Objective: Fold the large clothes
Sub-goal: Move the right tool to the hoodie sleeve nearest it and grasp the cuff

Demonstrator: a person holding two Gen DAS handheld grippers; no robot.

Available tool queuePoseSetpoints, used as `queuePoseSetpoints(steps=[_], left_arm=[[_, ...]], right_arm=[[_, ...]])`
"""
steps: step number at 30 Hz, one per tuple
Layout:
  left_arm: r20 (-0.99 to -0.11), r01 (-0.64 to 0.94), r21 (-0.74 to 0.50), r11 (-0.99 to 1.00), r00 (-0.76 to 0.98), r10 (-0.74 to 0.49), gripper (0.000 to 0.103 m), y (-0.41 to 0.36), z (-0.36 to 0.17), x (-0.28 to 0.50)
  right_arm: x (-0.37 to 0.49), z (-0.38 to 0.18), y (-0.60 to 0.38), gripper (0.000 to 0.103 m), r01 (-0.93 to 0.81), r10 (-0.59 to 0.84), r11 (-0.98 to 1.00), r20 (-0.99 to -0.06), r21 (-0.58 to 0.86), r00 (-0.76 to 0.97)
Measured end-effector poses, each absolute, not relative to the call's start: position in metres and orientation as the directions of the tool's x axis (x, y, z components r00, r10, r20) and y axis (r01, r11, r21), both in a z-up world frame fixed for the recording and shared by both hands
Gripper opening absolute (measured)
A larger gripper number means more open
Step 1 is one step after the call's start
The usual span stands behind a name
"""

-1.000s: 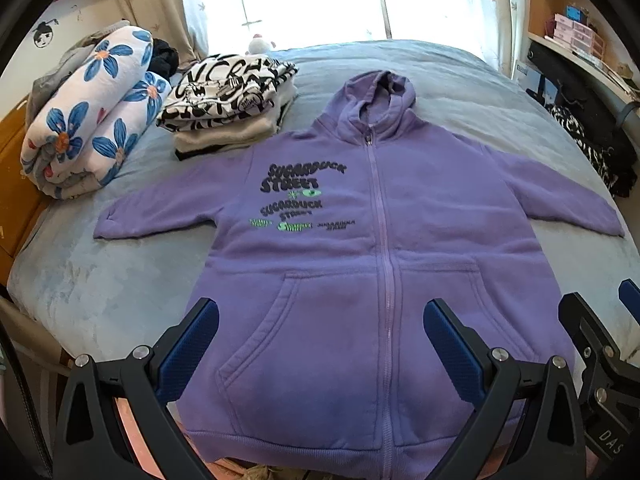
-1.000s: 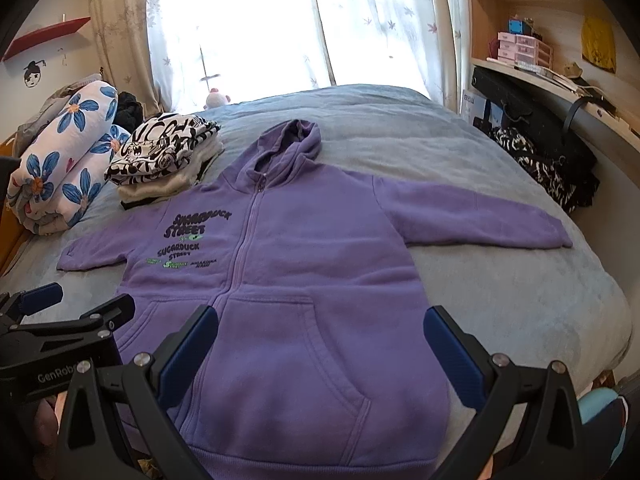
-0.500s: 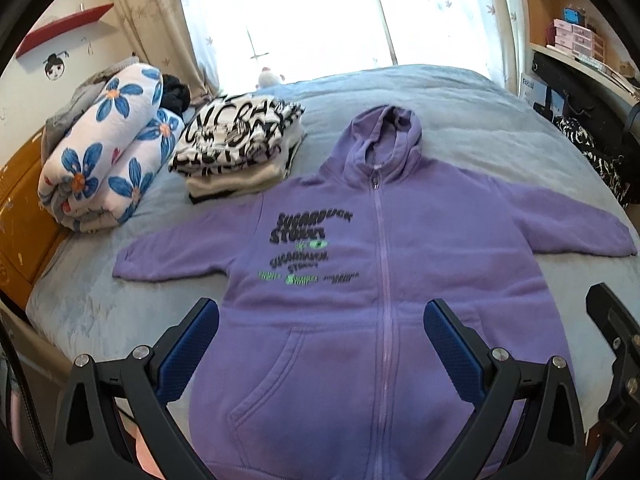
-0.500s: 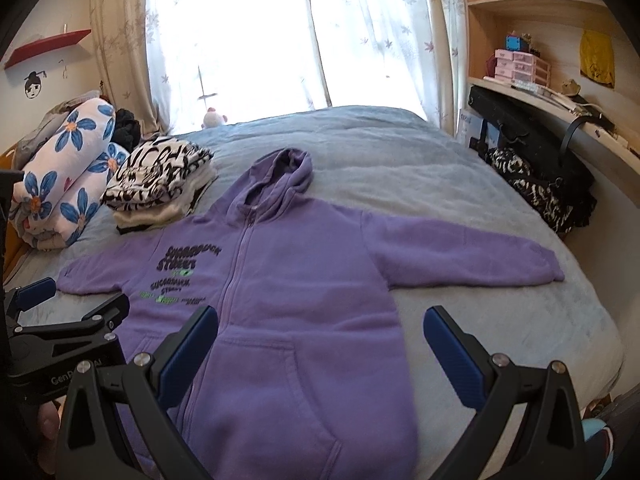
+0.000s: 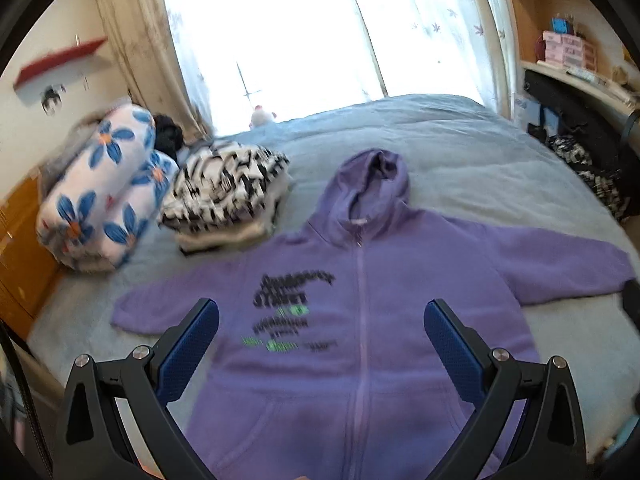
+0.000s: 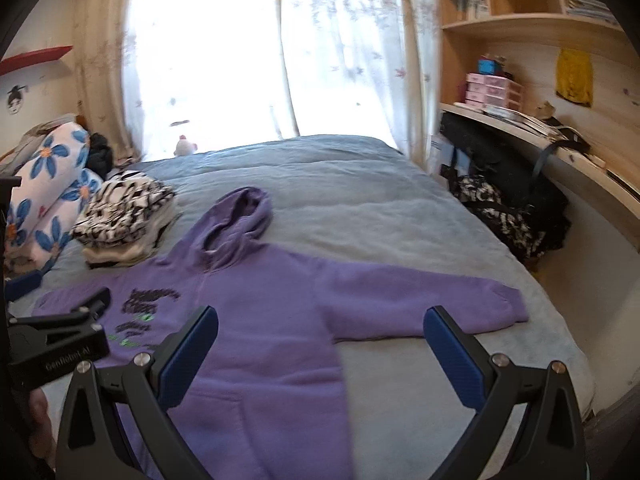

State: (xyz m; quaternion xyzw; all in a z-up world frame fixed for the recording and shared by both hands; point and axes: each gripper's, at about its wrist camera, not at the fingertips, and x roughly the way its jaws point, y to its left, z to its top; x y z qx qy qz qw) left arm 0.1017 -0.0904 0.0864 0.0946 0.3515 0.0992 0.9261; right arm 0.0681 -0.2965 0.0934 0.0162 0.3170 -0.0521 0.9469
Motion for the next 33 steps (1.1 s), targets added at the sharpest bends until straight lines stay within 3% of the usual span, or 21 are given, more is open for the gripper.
queuePoseSetpoints(steps=[11,15,24,33], left_arm=[[-0.606,-0.043,0.287,0.957,0.765,0.216,0.102,-0.169,0.077,0.165],[-0.588,-0.014,0.297,0.955,0.785,0.194,0.102,-0.202,0.068,0.182],[-0.644,0.010,0.319,0.948,0.736,0.209,0.102,-0.253,0.006,0.231],[-0.706,0.022,0.309,0.951,0.676,0.214,0.102,-0.267,-0.046,0.260]], right_arm=[[0.112,0.076,-0.391,0.103,0.336,-0.309,0.939,-0.625,-0.078,0.717],[0.129,0.050,-0.436,0.103,0.419,-0.349,0.906,-0.680,-0.068,0.644],[0.147,-0.036,-0.506,0.103,0.527,-0.249,0.847,-0.829,0.064,0.500],[0.158,-0.091,-0.535,0.103,0.598,-0.102,0.768,-0.877,0.231,0.469]])
